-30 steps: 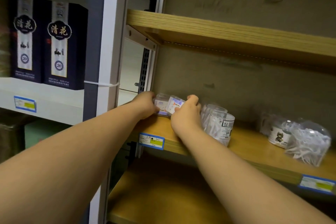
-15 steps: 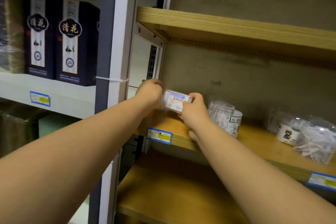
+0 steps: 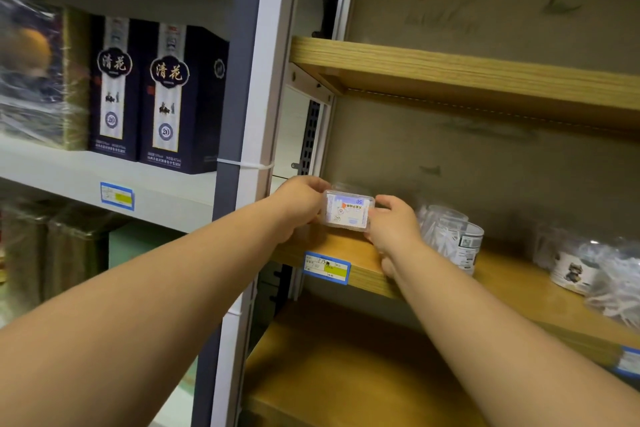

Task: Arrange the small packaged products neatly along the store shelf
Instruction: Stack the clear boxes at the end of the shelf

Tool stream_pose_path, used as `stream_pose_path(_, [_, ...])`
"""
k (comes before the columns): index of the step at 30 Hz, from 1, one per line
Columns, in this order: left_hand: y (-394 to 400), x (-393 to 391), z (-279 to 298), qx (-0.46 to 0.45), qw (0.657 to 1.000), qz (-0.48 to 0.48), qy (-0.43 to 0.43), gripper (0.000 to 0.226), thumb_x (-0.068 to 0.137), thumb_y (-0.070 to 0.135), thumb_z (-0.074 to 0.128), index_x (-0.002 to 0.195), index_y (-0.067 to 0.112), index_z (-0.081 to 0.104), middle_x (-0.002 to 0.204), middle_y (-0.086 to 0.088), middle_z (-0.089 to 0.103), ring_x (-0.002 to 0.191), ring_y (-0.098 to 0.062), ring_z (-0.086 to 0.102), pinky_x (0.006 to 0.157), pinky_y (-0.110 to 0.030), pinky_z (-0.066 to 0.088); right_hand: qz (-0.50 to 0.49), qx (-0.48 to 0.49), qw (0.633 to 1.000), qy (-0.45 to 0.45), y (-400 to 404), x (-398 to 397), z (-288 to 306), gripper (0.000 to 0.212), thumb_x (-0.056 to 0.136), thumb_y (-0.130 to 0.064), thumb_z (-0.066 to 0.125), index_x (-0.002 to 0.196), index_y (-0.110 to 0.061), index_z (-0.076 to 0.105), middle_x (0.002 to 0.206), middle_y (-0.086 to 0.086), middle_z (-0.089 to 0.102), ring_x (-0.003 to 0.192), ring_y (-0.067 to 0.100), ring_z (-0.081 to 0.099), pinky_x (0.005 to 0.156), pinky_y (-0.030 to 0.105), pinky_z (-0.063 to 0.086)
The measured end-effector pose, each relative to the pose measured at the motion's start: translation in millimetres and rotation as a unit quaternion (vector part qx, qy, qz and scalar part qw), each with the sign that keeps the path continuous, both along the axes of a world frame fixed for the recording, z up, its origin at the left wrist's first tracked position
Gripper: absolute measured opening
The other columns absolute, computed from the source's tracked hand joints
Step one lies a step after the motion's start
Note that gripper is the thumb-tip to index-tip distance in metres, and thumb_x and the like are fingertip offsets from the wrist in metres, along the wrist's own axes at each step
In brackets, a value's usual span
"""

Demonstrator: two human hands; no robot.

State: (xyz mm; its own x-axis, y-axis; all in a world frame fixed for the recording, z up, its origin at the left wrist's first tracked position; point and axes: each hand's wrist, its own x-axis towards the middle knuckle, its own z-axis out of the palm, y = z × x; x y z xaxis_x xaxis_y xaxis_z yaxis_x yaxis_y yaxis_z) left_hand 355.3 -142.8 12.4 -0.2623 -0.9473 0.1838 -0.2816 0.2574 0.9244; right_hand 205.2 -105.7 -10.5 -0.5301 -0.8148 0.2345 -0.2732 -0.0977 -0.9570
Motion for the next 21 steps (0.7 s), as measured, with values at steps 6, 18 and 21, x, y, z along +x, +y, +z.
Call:
stream_pose_path(6, [0.0, 1.9, -3.6, 0.005, 1.000, -0.010, -0.009, 0.026, 0.096, 0.028, 0.064, 0.120, 0.020, 0.060, 0.103, -0.006, 0.072, 0.085, -0.017, 0.072, 0.085, -0.041, 0.062, -0.004, -0.025, 0.999, 0.028, 5.5, -0.4, 0.3, 0.030, 0.102, -0.011, 0.055, 0.131, -0.017, 0.063, 0.122, 0.002, 0.069, 0.104, 0.017, 0.064, 0.077, 0.025, 0.051])
stream_pose_path(18, [4.1, -3.9, -2.2, 0.125, 0.967, -0.130, 0.181, 0.042, 0.098, 0.018, 0.062, 0.135, 0.008, 0.047, 0.118, -0.018, 0.070, 0.100, -0.031, 0.074, 0.091, -0.045, 0.059, 0.060, -0.061, 0.996, 0.029, 12.0, 18.9, 22.3, 0.022, 0.104, -0.014, 0.053, 0.123, -0.024, 0.050, 0.122, 0.005, 0.068, 0.100, 0.023, 0.071, 0.076, 0.038, 0.063])
stream_pose_path(21, [2.7, 4.9, -1.6, -0.029, 0.999, -0.023, 0.027, 0.062, 0.096, 0.029, 0.065, 0.151, 0.026, 0.035, 0.127, -0.001, 0.061, 0.103, -0.020, 0.065, 0.081, -0.034, 0.056, 0.018, -0.072, 0.984, 0.160, 11.6, 11.8, 28.9, 0.028, 0.104, -0.011, 0.051, 0.130, -0.018, 0.060, 0.121, 0.000, 0.065, 0.104, 0.017, 0.062, 0.081, 0.033, 0.056])
